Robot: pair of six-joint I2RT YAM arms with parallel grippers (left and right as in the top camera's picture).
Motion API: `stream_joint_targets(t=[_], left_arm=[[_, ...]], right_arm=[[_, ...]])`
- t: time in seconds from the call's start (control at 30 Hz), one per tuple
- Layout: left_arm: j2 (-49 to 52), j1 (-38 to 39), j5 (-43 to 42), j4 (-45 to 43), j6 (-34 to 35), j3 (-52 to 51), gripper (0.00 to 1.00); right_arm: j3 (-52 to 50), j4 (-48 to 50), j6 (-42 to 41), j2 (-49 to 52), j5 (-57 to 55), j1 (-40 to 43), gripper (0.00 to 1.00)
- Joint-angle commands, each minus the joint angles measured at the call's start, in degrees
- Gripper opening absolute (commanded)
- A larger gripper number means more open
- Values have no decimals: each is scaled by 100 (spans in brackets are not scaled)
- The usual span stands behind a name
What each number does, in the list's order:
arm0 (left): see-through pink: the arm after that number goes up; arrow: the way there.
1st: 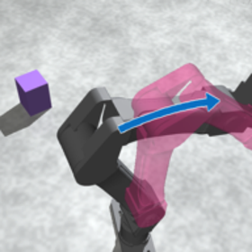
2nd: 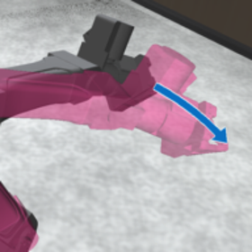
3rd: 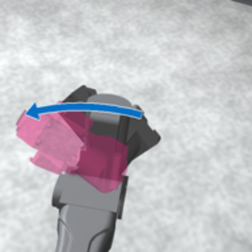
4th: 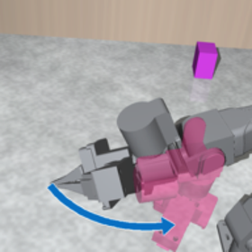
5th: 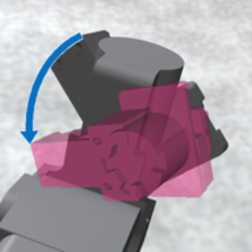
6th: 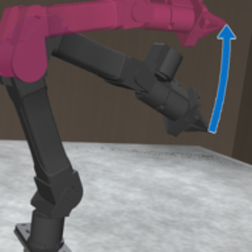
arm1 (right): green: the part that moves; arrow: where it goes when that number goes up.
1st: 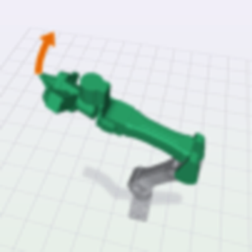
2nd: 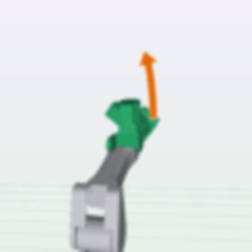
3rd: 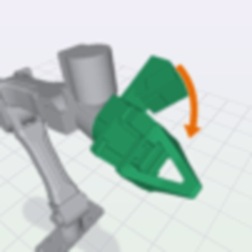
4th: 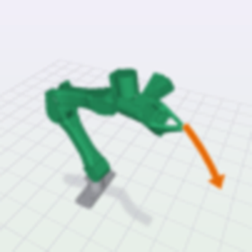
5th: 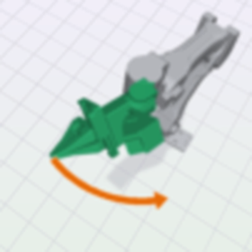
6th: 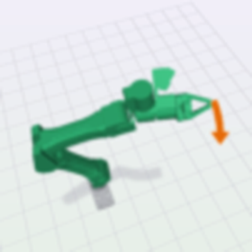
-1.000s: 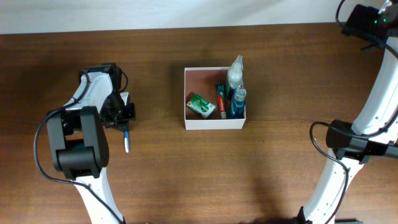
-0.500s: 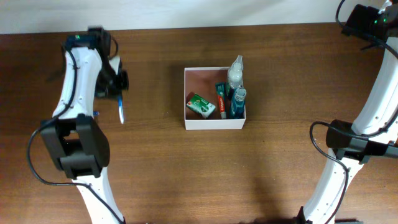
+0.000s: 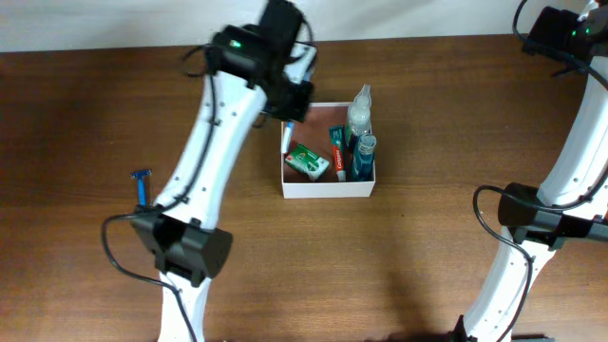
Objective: Pack container
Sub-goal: 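Lift the toothbrush and carry it right over the box, then lower the toothbrush into the box and open the left gripper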
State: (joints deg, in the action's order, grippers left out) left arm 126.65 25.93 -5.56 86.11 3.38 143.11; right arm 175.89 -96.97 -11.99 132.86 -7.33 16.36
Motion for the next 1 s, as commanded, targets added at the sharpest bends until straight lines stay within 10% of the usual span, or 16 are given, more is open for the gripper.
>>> stream_joint_targets(t=[0.0, 0.97], left_arm=[[2, 295, 575, -201, -140, -17, 1], [4, 409, 520, -2107, -284, -2557, 1]], right_arm=[[-17, -35, -7, 28, -68, -20, 98], [-17, -35, -7, 28, -68, -22, 98]])
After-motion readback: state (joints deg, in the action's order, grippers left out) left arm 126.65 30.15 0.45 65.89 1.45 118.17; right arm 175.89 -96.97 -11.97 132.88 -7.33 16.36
